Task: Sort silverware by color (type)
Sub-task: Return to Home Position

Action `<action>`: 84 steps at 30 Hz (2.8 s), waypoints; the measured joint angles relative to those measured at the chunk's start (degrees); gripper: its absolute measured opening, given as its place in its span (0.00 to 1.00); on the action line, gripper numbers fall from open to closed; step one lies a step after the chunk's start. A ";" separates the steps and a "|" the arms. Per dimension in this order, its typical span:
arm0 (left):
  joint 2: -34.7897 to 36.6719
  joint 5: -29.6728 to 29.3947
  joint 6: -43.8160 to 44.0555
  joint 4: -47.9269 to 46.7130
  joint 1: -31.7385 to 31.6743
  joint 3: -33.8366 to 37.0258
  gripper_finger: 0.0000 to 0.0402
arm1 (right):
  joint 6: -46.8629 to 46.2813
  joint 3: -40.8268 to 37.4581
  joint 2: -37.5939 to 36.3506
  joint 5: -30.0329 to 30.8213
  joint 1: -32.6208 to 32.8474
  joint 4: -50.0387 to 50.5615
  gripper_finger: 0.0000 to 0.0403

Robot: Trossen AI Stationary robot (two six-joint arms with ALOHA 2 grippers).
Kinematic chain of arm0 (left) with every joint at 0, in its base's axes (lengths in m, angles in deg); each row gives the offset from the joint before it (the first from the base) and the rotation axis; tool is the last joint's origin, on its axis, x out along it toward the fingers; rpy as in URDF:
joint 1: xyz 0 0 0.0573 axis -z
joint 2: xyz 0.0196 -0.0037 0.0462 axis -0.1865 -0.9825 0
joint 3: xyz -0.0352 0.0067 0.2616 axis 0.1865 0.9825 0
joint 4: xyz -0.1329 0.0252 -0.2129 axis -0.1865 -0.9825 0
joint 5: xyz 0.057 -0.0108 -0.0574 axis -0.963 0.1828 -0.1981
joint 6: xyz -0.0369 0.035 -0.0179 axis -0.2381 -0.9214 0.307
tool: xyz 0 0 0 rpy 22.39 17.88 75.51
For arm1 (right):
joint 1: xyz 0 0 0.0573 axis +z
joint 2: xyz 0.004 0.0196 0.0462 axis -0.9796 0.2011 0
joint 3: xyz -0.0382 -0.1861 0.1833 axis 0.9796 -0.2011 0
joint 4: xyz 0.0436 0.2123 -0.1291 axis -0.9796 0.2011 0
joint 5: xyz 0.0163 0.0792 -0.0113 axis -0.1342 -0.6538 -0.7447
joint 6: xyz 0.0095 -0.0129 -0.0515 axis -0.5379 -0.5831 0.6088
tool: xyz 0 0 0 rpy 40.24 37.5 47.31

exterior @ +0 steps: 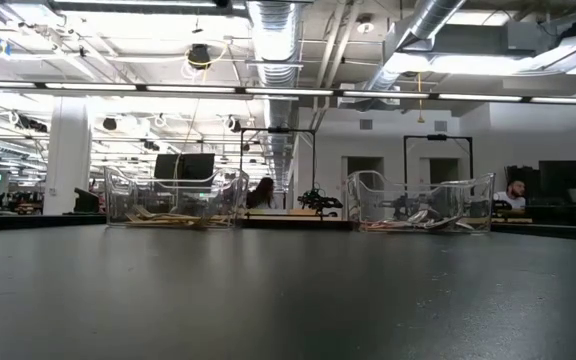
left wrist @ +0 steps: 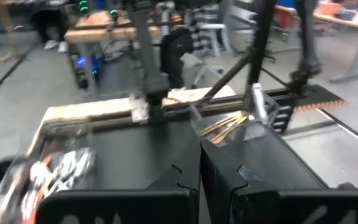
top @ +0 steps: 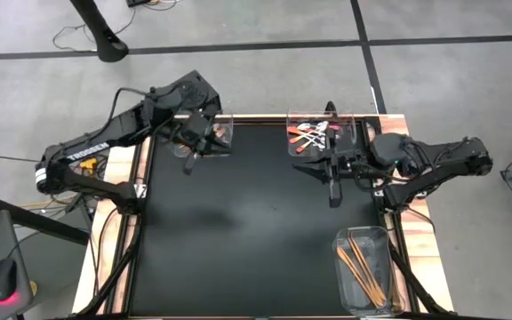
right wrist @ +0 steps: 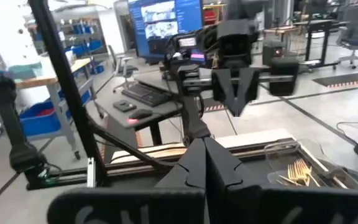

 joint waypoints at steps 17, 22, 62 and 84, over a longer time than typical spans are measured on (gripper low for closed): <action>25.30 -10.53 16.46 38.01 1.13 45.41 0.00 | -3.37 -23.57 -12.30 -2.36 -1.83 -6.73 0.03; 30.82 -14.04 10.93 37.50 2.99 46.62 0.00 | 1.48 -27.06 -16.83 -5.05 -0.12 -4.54 0.03; 48.02 -16.43 15.81 46.30 9.30 68.19 0.00 | 0.89 -67.73 -55.15 -12.93 -8.61 -26.44 0.03; 67.92 -32.44 19.23 28.92 14.18 73.54 0.00 | -1.47 -67.57 -62.77 -19.15 -8.61 -14.99 0.03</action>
